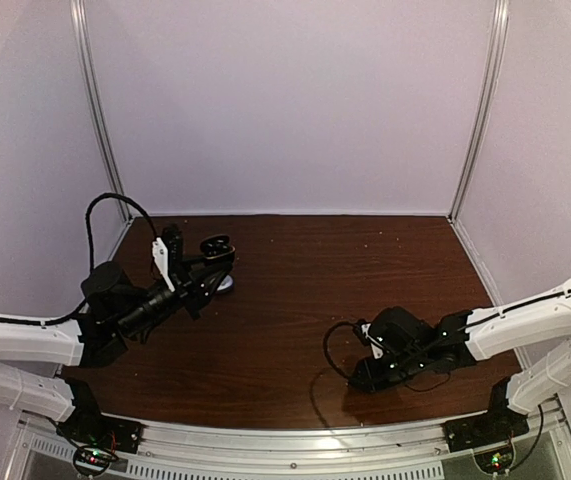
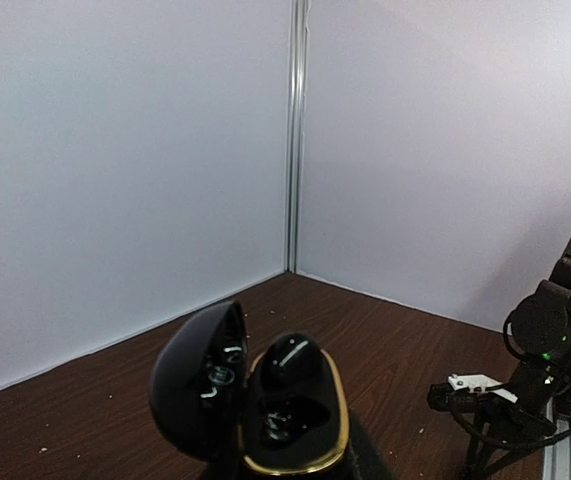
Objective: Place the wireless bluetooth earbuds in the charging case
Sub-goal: Pick up the left earbud from the corner of the board.
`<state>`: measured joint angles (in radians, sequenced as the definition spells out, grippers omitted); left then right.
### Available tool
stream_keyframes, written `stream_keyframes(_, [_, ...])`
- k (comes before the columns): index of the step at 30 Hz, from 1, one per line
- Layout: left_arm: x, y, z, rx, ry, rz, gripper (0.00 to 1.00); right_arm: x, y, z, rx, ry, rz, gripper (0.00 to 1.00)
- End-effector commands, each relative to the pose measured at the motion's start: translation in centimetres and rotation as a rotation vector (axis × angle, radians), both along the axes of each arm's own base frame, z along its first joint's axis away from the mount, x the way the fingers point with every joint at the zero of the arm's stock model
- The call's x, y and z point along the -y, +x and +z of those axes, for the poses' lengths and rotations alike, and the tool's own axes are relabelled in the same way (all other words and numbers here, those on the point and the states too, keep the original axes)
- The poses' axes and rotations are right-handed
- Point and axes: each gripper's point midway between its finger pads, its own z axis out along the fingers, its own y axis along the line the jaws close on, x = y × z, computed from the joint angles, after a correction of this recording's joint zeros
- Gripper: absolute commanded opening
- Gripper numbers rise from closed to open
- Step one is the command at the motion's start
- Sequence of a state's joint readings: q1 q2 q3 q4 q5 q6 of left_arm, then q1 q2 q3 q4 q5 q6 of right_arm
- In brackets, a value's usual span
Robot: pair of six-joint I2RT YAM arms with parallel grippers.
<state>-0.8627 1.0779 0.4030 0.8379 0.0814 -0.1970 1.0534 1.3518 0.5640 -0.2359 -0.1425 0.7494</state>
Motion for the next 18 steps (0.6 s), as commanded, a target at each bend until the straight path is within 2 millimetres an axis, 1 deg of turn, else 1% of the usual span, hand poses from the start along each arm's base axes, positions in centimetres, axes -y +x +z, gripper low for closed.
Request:
stream_keyframes(1, [-0.5, 0.2, 0.8, 0.025, -0.019, 0.016, 0.0, -0.3, 0.7, -0.1, 0.024, -0.005, 0.004, 0.32])
stream_keyframes(6, [-0.5, 0.2, 0.9, 0.03, -0.018, 0.019, 0.0, -0.1, 0.8, -0.8, 0.023, -0.026, 0.004, 0.27])
stream_keyframes(18, [-0.6, 0.2, 0.6, 0.029, -0.012, 0.028, 0.0, -0.4, 0.9, -1.2, 0.028, -0.028, 0.022, 0.19])
